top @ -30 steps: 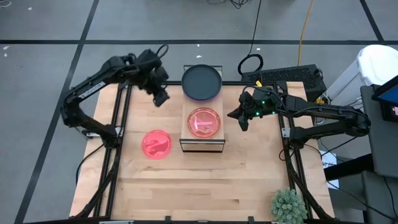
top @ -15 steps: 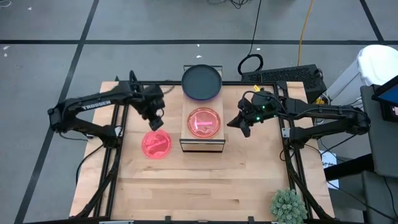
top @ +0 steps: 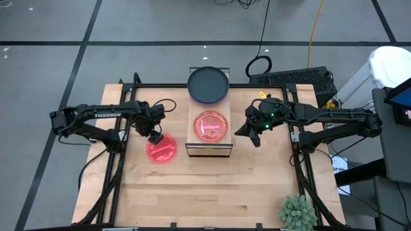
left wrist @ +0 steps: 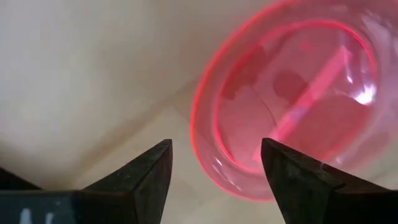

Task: Place and stack plates onto a shelf
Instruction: Stack the pink plate on top of the other pink plate on the shelf

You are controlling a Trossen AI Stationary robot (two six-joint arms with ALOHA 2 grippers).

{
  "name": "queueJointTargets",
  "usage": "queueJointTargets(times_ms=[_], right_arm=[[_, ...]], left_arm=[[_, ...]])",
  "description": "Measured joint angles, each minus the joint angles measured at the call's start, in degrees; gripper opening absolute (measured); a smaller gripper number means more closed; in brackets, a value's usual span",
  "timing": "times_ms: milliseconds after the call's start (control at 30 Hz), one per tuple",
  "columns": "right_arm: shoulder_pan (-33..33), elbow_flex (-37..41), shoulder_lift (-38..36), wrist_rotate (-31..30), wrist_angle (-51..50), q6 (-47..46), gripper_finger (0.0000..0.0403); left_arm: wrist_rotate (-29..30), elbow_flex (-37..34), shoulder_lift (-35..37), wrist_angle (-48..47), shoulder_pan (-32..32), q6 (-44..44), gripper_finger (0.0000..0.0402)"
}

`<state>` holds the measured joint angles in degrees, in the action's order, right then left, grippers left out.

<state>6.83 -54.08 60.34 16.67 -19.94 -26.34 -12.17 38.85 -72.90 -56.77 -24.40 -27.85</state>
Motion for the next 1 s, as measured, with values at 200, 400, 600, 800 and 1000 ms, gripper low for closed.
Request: queueJointTargets(times_ms=[200, 400, 600, 800, 1000], right_arm=[[0.0, 0.0, 0.0, -0.02, 0.0, 0.01, 0.0], [0.0, 0.0, 0.0, 0.0, 0.02, 0.01, 0.0], [0.02, 0.0, 0.0, -0.01, 0.03, -0.4, 0.0], [0.01, 0.0, 0.0, 0.0, 0.02, -0.42, 0.0], [0.01, 0.0, 0.0, 0.0, 0.02, -0.42, 0.0]], left_arm=[[2.31, -1.71, 0.0, 5.73, -0.37, -1.6, 0.025], [2.12, -4.18, -0.11, 9.57, -1.27, -4.29, 0.025], [0.98, -6.26, -0.11, 13.41, -1.51, -4.81, 0.025], [-0.81, -8.92, 0.04, 16.5, -1.57, -7.2, 0.0236], [-0.39, -9.28, 0.0, 16.63, -1.55, -7.02, 0.019]])
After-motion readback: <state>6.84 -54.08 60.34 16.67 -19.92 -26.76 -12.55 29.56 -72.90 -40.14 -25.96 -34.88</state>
